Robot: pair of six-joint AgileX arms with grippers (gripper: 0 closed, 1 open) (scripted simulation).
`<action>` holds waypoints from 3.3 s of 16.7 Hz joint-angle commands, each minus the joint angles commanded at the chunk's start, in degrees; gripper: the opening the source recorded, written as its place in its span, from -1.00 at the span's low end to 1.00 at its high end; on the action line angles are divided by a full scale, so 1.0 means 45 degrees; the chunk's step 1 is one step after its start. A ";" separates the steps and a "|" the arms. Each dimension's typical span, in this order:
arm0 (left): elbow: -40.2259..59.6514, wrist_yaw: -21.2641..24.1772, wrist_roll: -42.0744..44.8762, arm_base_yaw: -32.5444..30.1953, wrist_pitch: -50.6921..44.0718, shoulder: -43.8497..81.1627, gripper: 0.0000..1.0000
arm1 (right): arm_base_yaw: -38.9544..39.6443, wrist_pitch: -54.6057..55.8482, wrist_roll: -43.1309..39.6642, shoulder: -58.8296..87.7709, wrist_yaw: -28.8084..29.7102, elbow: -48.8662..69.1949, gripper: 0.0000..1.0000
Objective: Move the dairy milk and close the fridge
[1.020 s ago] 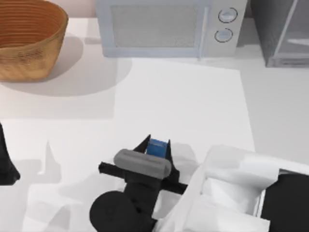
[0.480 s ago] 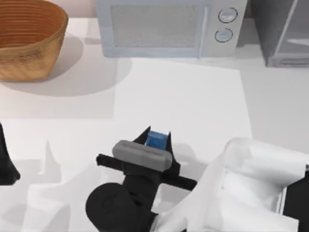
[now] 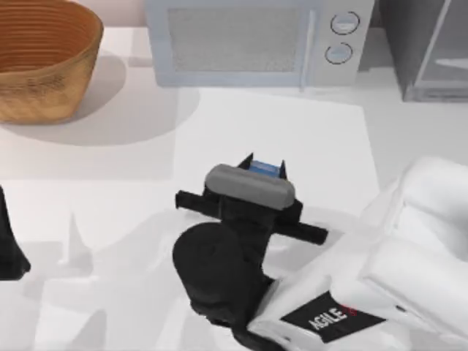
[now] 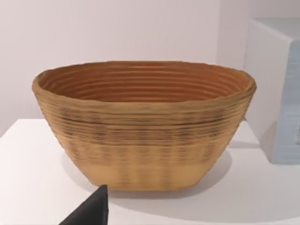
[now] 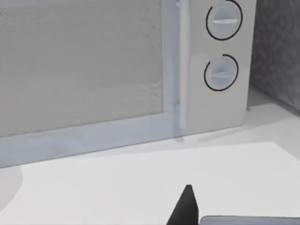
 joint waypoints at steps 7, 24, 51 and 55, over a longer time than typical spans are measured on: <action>0.0000 0.0000 0.0000 0.0000 0.0000 0.0000 1.00 | -0.3667 0.0034 -0.0823 -0.2577 -0.5223 -0.2309 -1.00; 0.0000 0.0000 0.0000 0.0000 0.0000 0.0000 1.00 | -1.2916 0.0411 -0.2283 -0.9115 -1.6764 -0.7652 -1.00; 0.0000 0.0000 0.0000 0.0000 0.0000 0.0000 1.00 | -1.5157 -0.0837 -0.2478 -0.2790 -1.8862 -0.0602 -1.00; 0.0000 0.0000 0.0000 0.0000 0.0000 0.0000 1.00 | -1.5542 -0.1100 -0.2526 -0.1376 -1.9264 0.1101 -1.00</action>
